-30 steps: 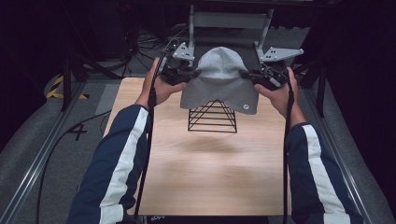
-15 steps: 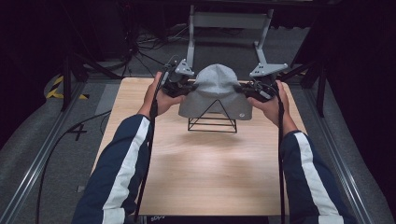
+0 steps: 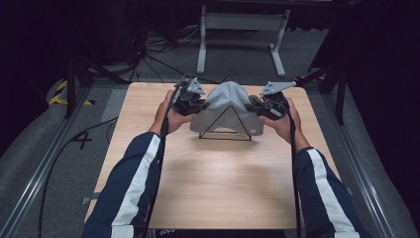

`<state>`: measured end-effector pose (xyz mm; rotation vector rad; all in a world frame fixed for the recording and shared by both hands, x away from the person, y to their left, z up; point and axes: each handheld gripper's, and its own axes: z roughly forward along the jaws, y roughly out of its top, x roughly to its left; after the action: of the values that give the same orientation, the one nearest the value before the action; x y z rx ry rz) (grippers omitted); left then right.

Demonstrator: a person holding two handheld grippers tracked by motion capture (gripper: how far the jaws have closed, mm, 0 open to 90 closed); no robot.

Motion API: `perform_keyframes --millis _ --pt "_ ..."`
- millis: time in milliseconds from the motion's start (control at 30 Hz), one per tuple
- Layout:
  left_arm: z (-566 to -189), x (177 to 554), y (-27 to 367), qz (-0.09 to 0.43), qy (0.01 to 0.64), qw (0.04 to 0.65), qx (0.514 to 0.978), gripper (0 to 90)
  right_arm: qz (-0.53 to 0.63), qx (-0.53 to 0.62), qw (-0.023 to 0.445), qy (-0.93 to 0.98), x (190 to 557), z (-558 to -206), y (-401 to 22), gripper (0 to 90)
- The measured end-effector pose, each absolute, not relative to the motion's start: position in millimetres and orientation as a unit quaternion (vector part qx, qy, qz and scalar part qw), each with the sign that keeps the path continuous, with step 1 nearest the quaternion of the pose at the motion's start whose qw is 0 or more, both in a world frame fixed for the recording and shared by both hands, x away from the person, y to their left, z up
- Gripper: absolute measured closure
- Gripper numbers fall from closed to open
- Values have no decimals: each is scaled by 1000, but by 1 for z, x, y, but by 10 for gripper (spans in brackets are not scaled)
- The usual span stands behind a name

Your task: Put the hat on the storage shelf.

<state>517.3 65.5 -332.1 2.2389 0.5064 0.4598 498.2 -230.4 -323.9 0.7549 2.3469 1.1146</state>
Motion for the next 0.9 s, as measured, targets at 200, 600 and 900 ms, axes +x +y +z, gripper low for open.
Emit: perform_keyframes --millis 200,600,900 --pt "-345 517 61 176 199 379 886 845 390 279 207 853 500 -339 -231 847" --pt "-379 523 58 155 213 354 897 846 377 299 191 856 508 -366 -230 847" --pt "-400 525 54 141 230 356 895 845 386 318 182 847 512 -381 -234 845"
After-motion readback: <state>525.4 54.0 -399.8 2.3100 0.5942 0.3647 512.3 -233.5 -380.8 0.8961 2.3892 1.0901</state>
